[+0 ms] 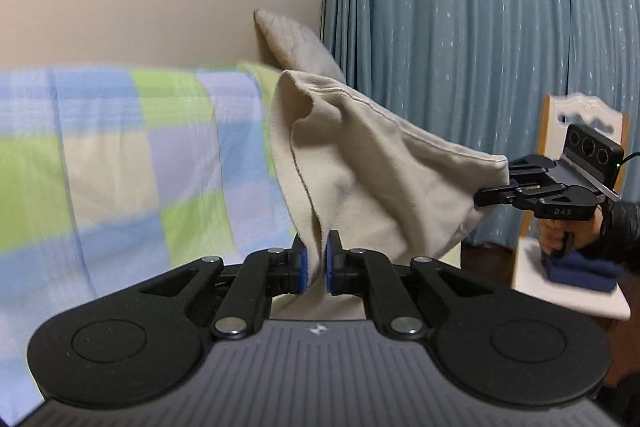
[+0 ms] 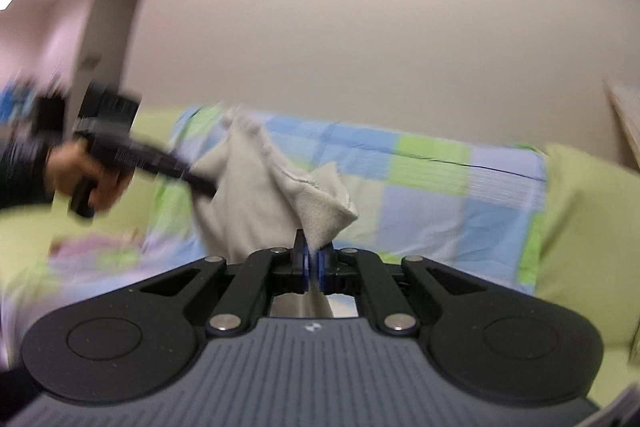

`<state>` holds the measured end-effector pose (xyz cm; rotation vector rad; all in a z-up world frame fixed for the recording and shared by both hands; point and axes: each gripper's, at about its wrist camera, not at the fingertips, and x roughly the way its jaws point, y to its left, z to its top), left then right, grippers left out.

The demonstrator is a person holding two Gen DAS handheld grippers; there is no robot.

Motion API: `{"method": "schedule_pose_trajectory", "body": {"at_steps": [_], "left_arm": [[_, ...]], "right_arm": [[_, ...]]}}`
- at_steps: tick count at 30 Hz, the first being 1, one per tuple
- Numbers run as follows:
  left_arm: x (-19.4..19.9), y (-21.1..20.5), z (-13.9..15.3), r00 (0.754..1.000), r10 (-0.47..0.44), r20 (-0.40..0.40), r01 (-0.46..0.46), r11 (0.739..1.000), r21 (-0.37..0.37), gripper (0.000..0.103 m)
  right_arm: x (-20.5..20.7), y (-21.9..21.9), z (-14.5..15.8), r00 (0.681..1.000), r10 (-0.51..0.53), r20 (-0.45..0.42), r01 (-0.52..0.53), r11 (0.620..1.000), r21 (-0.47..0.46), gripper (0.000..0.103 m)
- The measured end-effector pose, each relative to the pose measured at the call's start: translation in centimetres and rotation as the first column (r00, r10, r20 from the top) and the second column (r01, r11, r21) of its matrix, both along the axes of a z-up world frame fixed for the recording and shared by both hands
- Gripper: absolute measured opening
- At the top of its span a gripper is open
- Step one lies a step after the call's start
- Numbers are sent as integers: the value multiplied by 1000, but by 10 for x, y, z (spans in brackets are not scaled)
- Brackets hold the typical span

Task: Fold clothes
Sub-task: 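Grasp the folded shirt edge with the left gripper and lift it, then lower the folded beige shirt onto the sheet and open the left gripper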

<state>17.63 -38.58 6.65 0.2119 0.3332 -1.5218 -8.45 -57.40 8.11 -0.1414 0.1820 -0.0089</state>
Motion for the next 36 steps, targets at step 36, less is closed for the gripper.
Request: {"method": "schedule_pose_trajectory", "body": {"at_steps": [36], "left_arm": [[88, -21, -176, 768, 377, -519, -274, 924, 266, 40]], "right_arm": [[114, -114, -206, 935, 197, -296, 119, 610, 783, 26]]}}
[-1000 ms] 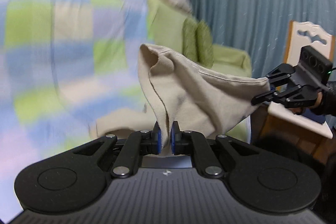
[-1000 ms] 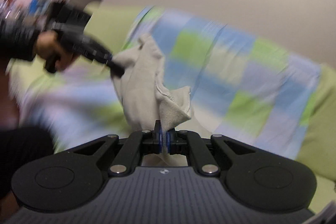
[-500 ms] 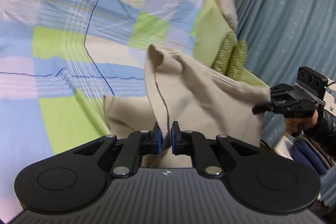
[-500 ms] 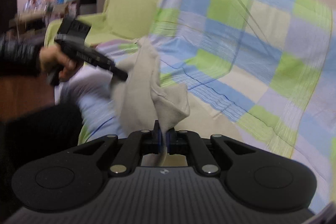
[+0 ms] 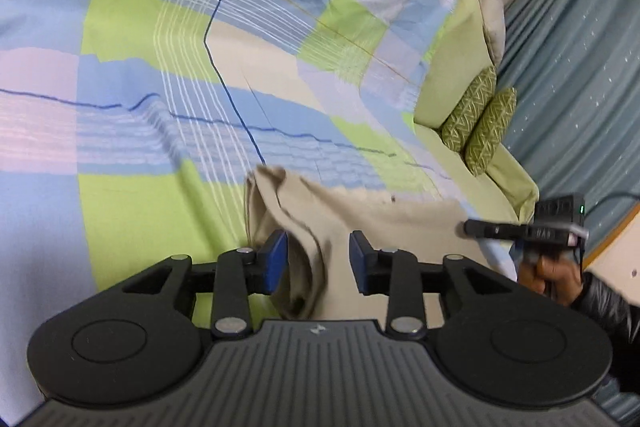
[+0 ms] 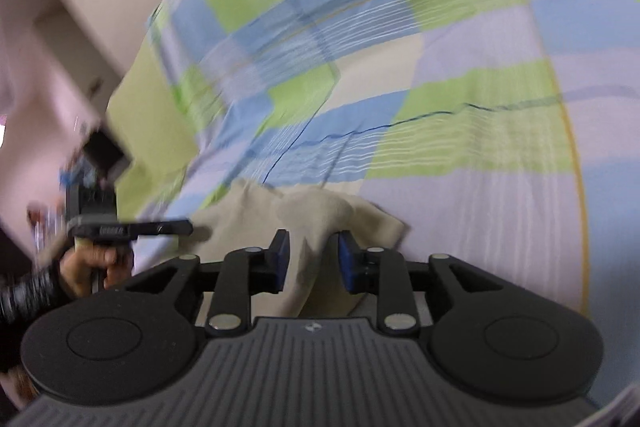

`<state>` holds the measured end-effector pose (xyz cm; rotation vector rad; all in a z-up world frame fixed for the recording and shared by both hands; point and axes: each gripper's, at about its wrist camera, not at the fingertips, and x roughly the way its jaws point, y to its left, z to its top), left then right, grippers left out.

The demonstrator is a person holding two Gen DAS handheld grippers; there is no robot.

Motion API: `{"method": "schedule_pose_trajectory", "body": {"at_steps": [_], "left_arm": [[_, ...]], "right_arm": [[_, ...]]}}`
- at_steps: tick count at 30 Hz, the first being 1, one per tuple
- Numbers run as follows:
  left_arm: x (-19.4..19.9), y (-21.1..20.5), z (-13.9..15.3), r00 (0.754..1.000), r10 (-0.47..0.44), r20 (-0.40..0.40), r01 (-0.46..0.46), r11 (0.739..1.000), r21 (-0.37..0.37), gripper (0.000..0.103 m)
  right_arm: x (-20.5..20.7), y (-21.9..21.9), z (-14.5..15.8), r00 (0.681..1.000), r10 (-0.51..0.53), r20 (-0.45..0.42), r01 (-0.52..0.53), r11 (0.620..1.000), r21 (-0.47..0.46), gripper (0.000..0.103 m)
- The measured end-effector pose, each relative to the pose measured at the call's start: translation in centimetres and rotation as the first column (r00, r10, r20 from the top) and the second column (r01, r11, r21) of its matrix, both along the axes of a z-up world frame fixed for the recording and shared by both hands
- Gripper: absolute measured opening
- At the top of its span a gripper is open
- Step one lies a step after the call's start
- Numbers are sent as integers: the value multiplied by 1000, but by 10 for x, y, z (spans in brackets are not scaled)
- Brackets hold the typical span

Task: Fold clothes
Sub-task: 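Lower the folded beige shirt onto the sheet and open the left gripper, then withdraw both grippers from the flat folded shirt bundle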

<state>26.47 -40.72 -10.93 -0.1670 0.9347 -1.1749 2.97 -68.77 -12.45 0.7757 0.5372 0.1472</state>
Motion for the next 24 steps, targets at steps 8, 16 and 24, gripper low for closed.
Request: {"method": "schedule_pose_trajectory", "body": {"at_steps": [8, 16, 24], "left_arm": [[2, -13, -6, 999, 35, 41, -37, 999, 35, 2], [-1, -12, -17, 996, 79, 46, -82, 995, 57, 3], [-38, -1, 33, 944, 18, 330, -72, 986, 151, 6]], "right_arm": [[9, 5, -5, 990, -138, -16, 139, 990, 18, 8], [16, 4, -21, 979, -197, -56, 198, 980, 23, 7], [-12, 13, 17, 962, -271, 1, 269, 952, -144, 17]]}}
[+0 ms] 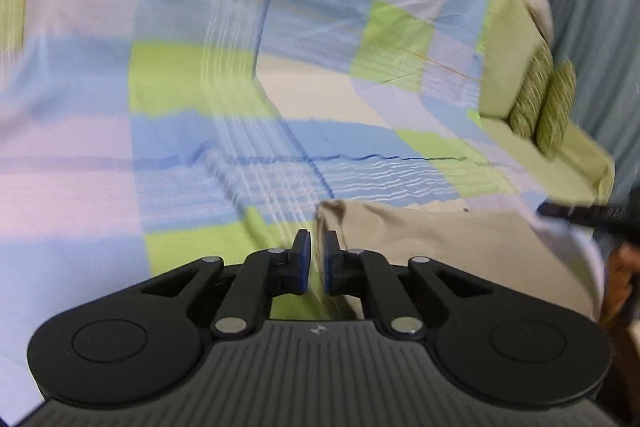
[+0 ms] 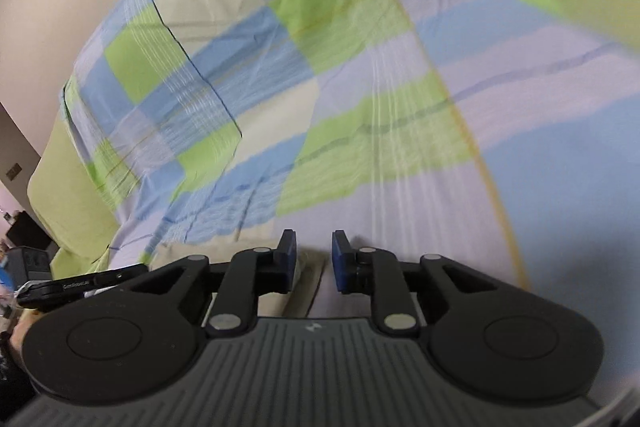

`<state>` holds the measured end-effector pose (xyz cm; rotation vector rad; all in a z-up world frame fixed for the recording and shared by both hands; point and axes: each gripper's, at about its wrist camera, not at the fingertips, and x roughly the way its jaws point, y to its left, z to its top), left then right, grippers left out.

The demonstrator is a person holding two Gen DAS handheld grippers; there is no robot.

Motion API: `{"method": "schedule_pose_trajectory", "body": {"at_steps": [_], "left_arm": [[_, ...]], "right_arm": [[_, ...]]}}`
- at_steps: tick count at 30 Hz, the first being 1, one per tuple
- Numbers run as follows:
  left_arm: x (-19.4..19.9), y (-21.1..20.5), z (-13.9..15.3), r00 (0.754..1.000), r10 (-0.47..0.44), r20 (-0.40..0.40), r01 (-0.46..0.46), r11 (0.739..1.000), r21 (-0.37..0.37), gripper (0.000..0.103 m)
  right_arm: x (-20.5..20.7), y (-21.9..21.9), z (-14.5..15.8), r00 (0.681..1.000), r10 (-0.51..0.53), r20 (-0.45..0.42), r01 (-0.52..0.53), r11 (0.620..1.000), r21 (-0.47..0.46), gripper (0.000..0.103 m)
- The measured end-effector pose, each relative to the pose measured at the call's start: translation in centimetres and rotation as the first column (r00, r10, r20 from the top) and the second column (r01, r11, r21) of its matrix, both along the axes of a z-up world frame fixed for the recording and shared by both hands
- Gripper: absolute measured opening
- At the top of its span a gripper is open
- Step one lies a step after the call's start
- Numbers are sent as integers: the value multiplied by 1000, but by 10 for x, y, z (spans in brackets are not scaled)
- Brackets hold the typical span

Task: Fold clothes
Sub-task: 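Withdraw both grippers from the flat folded shirt bundle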

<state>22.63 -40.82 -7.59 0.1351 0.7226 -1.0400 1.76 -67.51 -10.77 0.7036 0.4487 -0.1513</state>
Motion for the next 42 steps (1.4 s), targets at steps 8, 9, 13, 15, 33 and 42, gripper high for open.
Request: {"method": "schedule_pose_trajectory", "body": {"at_steps": [8, 9, 13, 15, 33, 42], "left_arm": [[-47, -82, 4, 950, -308, 58, 303, 950, 80, 11], [-48, -90, -4, 947, -312, 80, 301, 946, 123, 16], [-32, -78, -25, 960, -234, 155, 196, 954, 226, 14], [-17, -58, -22, 974, -165, 155, 129, 968, 215, 11], [22, -51, -28, 971, -116, 209, 57, 963, 265, 12], [-55, 9, 2, 963, -93, 252, 51, 984, 169, 12]], "right_arm": [[1, 59, 24, 989, 146, -14, -146, 973, -179, 17], [5, 64, 22, 986, 164, -25, -166, 965, -204, 17], [22, 80, 11, 967, 233, -100, -252, 922, -294, 16], [23, 76, -3, 959, 238, -154, -277, 901, -333, 13], [55, 44, -8, 967, 190, -172, -247, 868, -431, 12], [-3, 83, 26, 985, 143, -95, -169, 897, -409, 24]]}}
